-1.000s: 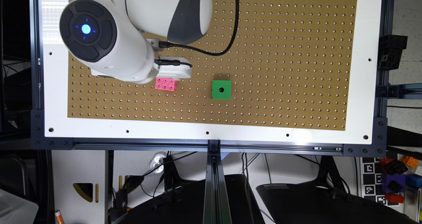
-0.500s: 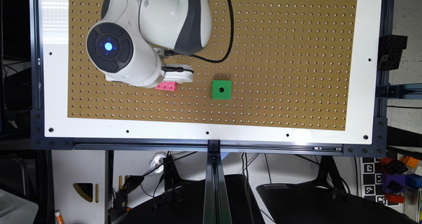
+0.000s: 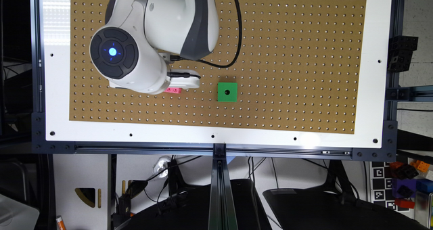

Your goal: Pick up pink block.

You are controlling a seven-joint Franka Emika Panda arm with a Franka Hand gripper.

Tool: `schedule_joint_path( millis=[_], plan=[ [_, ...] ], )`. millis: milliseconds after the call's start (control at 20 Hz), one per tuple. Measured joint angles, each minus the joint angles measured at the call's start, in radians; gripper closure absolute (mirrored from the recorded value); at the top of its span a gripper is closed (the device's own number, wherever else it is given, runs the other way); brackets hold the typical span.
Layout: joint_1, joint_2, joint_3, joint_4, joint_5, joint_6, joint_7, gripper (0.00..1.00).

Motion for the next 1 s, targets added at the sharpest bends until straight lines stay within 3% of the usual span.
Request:
schedule_joint_path(
  millis=[200, 250, 750, 1000],
  plan=[
    [0.000, 0.054, 0.002, 0.025, -0.0002, 0.023, 0.001, 0.00],
    [-0.001, 0.059, 0.002, 0.033, 0.0000, 0.024, 0.001, 1.00],
    [-0.001, 0.053, 0.002, 0.032, 0.0000, 0.020, 0.001, 1.00],
    [-0.001, -0.023, 0.002, 0.032, 0.0000, -0.070, 0.001, 1.00]
  ],
)
